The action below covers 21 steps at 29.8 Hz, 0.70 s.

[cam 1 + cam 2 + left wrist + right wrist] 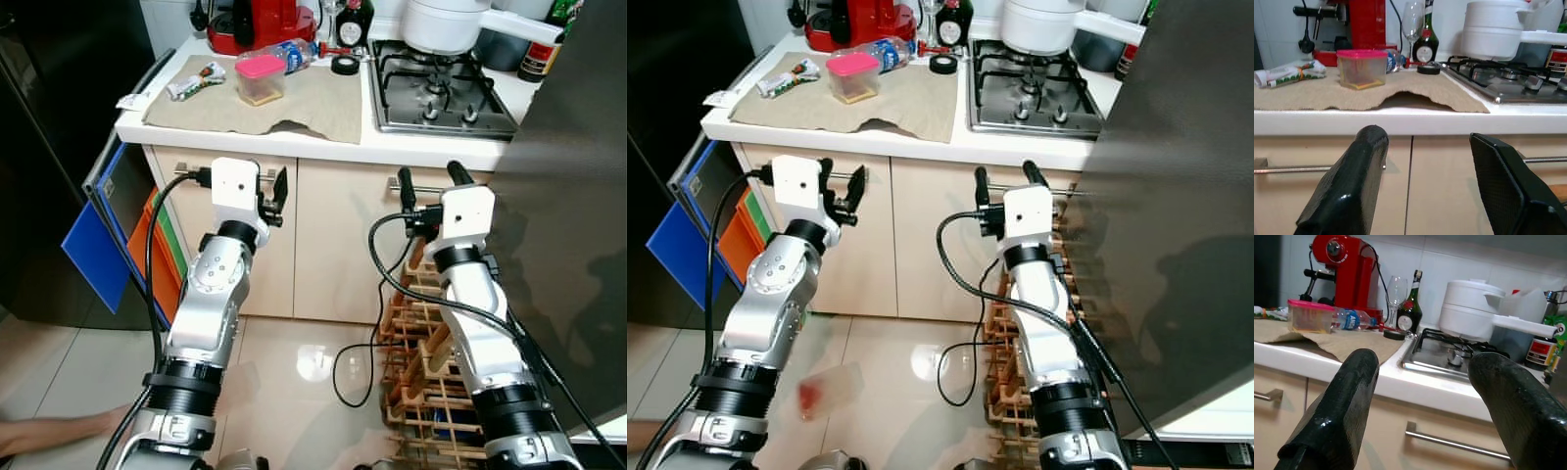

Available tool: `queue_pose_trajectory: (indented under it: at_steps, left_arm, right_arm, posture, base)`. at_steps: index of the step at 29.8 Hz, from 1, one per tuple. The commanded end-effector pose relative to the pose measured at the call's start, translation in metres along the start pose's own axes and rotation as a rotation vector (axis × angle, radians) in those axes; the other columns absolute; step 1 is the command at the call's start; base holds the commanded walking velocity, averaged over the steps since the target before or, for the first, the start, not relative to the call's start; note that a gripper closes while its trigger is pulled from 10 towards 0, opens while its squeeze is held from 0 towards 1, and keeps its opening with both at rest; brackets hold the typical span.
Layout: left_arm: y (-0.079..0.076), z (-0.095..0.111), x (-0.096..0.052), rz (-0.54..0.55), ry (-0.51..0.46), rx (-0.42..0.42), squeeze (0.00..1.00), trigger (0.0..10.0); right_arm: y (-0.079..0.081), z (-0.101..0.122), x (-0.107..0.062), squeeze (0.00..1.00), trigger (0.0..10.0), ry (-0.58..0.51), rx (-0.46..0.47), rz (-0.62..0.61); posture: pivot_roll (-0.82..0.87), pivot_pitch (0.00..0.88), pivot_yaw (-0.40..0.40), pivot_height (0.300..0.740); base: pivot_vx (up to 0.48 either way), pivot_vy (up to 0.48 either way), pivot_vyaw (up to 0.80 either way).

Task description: Restocking fridge

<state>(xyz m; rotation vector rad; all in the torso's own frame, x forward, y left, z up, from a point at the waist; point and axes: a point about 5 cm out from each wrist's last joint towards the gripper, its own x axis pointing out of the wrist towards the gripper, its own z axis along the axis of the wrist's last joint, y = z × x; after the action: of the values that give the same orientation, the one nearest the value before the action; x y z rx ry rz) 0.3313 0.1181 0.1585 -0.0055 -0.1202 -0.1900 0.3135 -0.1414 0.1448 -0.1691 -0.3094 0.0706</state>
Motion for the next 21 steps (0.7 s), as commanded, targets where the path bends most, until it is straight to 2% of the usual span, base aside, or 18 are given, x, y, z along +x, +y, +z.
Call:
queue_pose_trajectory:
  at_steps: [1,21]
  left_arm:
    - [-0.0024,-0.0029,-0.0008,-0.003,0.015,-0.015,1.00,10.0]
    - [0.0005,-0.0046,0.0006,0.011,0.028,-0.002,1.00,10.0]
  right_arm:
    - [-0.0023,0.0013,0.0001,0.00,10.0,-0.001,-0.003,-0.007]
    - [0.0007,-0.0029,-0.0024,0.00,10.0,0.014,-0.008,-0.002]
  posture:
    - [-0.03,0.011,-0.024,0.740]
    - [-0.04,0.031,-0.017,0.740]
  base:
    - [0.000,0.000,0.00]
    - [0.000,0.000,0.00]
